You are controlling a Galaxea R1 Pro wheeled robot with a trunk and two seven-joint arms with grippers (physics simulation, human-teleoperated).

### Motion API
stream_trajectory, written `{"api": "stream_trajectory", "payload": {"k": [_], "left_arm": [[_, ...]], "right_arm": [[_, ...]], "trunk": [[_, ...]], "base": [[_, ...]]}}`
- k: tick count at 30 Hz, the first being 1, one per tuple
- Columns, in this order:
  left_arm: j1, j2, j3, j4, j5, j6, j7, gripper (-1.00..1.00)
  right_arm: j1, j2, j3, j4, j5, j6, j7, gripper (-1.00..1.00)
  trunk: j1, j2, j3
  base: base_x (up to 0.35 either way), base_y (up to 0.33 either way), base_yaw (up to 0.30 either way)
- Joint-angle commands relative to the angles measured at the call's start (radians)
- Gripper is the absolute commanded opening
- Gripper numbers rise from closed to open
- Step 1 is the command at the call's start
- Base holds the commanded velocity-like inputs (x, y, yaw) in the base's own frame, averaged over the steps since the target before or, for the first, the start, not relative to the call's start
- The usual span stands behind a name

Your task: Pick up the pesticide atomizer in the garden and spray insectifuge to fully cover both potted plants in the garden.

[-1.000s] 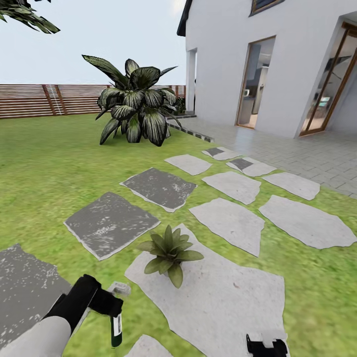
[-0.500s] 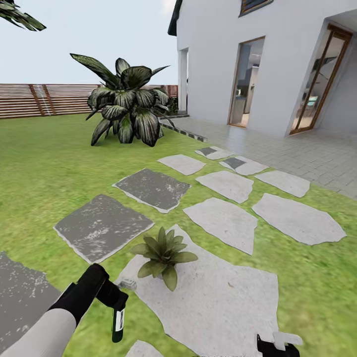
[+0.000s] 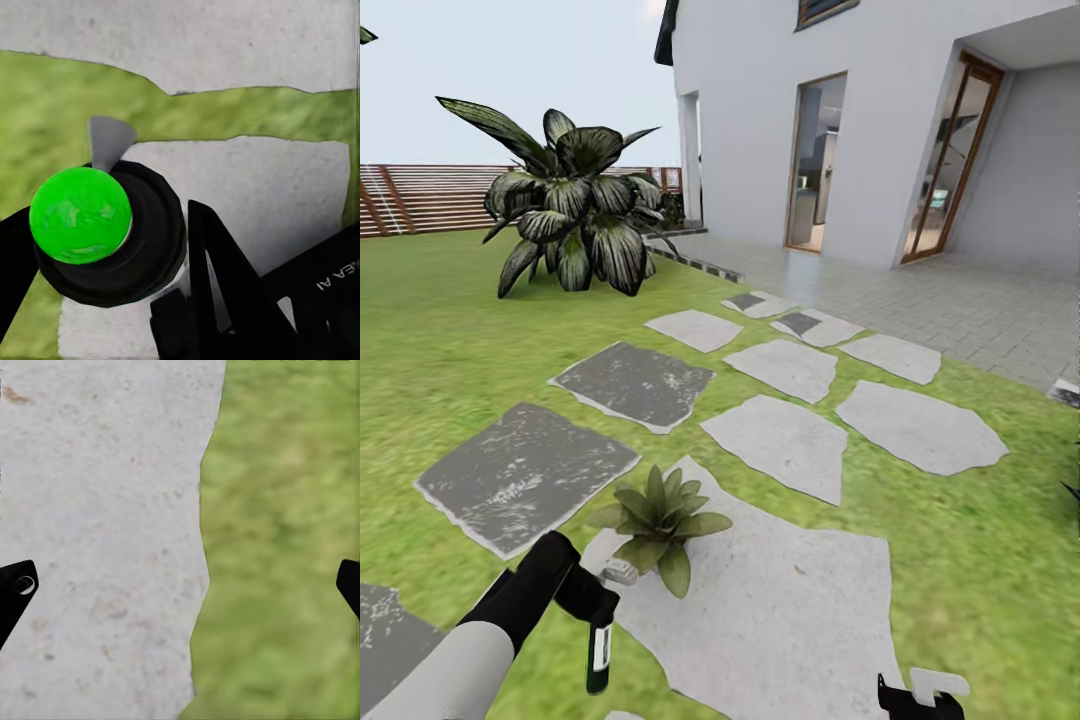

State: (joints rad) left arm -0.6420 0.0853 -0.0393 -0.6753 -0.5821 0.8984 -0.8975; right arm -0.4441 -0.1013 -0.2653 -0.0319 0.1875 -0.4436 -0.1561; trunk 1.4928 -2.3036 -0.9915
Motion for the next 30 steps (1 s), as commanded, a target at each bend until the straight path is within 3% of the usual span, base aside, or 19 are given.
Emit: {"api": "stream_trajectory", "payload": {"k": [1,2,4,5,8,14,20,30], "left_arm": [[-0.005,0.001,-0.005,-0.002,-0.011,0.027,-0.037,-1.00],[-0.007,0.004,-0.016,-0.006,-0.014,0.052,-0.087,-1.00],[-0.011,0.013,-0.080,-0.016,-0.022,0.078,-0.200,-1.00],[-0.012,0.015,-0.108,-0.019,-0.023,0.081,-0.221,-1.00],[-0.018,0.017,-0.141,-0.021,-0.025,0.084,-0.240,-1.00],[-0.019,0.021,-0.148,-0.021,-0.030,0.086,-0.244,-1.00],[-0.018,0.020,-0.145,-0.020,-0.097,0.091,-0.247,-1.00],[-0.008,0.021,-0.142,-0.019,-0.106,0.092,-0.248,-1.00]], "right_arm": [[-0.001,-0.001,-0.006,0.002,0.012,-0.003,-0.003,1.00],[-0.001,-0.001,-0.006,0.002,0.013,-0.003,-0.003,1.00],[-0.001,-0.002,-0.005,0.002,0.015,-0.003,-0.002,1.00],[-0.001,-0.002,-0.005,0.003,0.015,-0.003,-0.002,1.00],[-0.001,-0.002,-0.005,0.003,0.015,-0.003,-0.001,1.00],[-0.001,-0.002,-0.005,0.003,0.015,-0.003,-0.002,1.00],[-0.001,-0.001,-0.005,0.003,0.014,-0.003,-0.004,1.00],[-0.001,0.000,-0.005,0.003,0.013,-0.003,-0.005,1.00]], "trunk": [[0.000,0.000,-0.001],[0.000,0.000,-0.001],[0.000,0.000,-0.001],[0.000,0.000,-0.001],[0.000,0.000,-0.001],[0.000,0.000,-0.001],[0.000,0.000,-0.001],[0.000,0.000,-0.007]], "base": [[0.011,0.000,-0.011],[0.005,0.000,-0.005],[0.002,0.000,-0.002],[0.000,0.000,0.000],[0.000,0.000,0.000],[0.184,-0.007,0.000],[0.268,-0.139,0.010],[0.089,-0.058,0.095]]}}
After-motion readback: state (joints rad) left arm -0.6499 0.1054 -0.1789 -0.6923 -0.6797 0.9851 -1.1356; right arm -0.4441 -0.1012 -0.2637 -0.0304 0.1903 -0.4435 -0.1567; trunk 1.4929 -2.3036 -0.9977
